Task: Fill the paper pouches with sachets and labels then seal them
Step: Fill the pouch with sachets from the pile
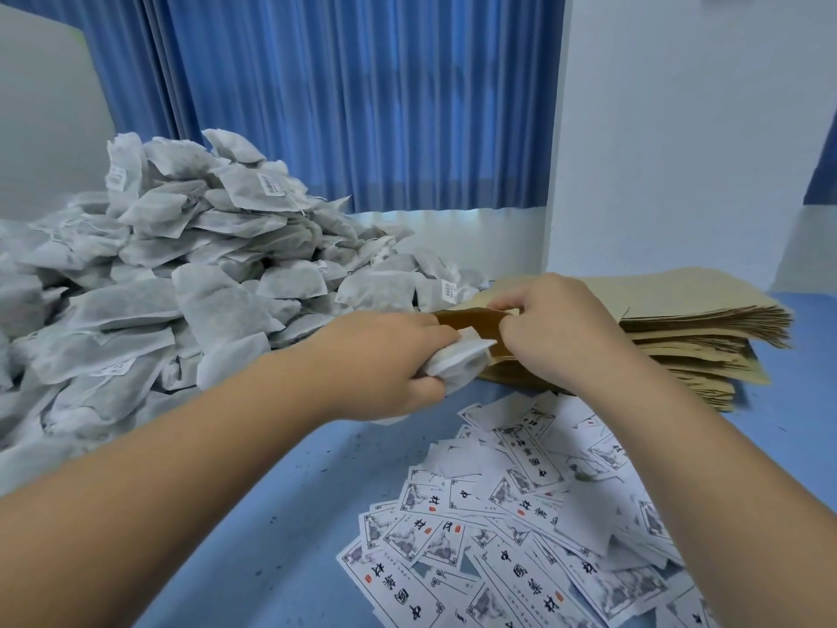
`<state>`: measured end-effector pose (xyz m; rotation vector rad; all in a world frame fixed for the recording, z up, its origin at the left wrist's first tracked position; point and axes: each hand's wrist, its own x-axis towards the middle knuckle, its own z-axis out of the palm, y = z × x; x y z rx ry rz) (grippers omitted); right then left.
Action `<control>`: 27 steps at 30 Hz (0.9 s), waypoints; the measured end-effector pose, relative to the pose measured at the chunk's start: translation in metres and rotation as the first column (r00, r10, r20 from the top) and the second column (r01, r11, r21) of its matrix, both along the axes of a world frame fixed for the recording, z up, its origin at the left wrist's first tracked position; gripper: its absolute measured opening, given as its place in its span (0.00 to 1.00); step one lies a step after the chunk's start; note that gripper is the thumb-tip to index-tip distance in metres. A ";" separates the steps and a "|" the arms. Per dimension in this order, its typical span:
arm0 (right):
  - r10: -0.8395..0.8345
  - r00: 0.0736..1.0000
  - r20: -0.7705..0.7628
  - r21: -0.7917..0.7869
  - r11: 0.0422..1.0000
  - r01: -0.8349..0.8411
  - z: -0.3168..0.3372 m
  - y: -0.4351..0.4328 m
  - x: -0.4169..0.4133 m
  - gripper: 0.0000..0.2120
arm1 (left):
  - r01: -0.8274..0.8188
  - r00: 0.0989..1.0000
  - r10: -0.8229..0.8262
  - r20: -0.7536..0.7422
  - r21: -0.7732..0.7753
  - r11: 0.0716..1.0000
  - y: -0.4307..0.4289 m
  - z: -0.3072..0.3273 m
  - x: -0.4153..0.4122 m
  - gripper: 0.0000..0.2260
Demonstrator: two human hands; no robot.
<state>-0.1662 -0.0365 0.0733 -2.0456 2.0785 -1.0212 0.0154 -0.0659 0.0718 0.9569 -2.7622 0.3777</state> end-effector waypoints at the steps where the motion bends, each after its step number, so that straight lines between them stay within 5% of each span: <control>1: 0.007 1.000 -0.008 0.001 1.000 -0.007 0.000 0.000 0.001 0.16 | -0.044 0.999 0.044 -0.011 0.043 0.998 0.000 0.002 -0.003 0.05; 4: 0.029 0.998 -0.052 -0.014 0.999 -0.030 -0.001 -0.001 0.005 0.16 | -0.237 0.971 0.239 -0.019 0.075 0.968 -0.003 0.006 -0.013 0.11; 9: 0.054 0.993 -0.106 -0.035 0.998 -0.058 -0.003 -0.004 0.008 0.13 | -0.507 0.861 0.509 0.016 -0.061 0.860 -0.005 0.007 -0.035 0.07; 15: 0.041 0.995 -0.089 -0.054 0.997 -0.046 -0.005 -0.008 0.005 0.12 | -0.527 0.838 0.538 0.096 -0.118 0.842 0.000 0.001 -0.047 0.13; 19: 0.024 1.000 -0.004 -0.071 0.997 -0.024 -0.005 -0.008 0.002 0.12 | -0.434 0.885 0.408 -0.222 -0.083 0.897 -0.002 -0.001 -0.040 0.12; 22: 0.026 1.000 0.009 -0.093 0.995 -0.025 -0.003 -0.008 0.001 0.13 | -0.402 0.777 0.374 -0.507 0.059 0.914 -0.007 -0.005 -0.035 0.18; 27: 0.039 0.999 0.010 -0.105 0.994 -0.038 -0.005 -0.006 0.005 0.14 | -0.368 0.721 0.404 -0.563 0.183 0.912 -0.005 -0.012 -0.025 0.11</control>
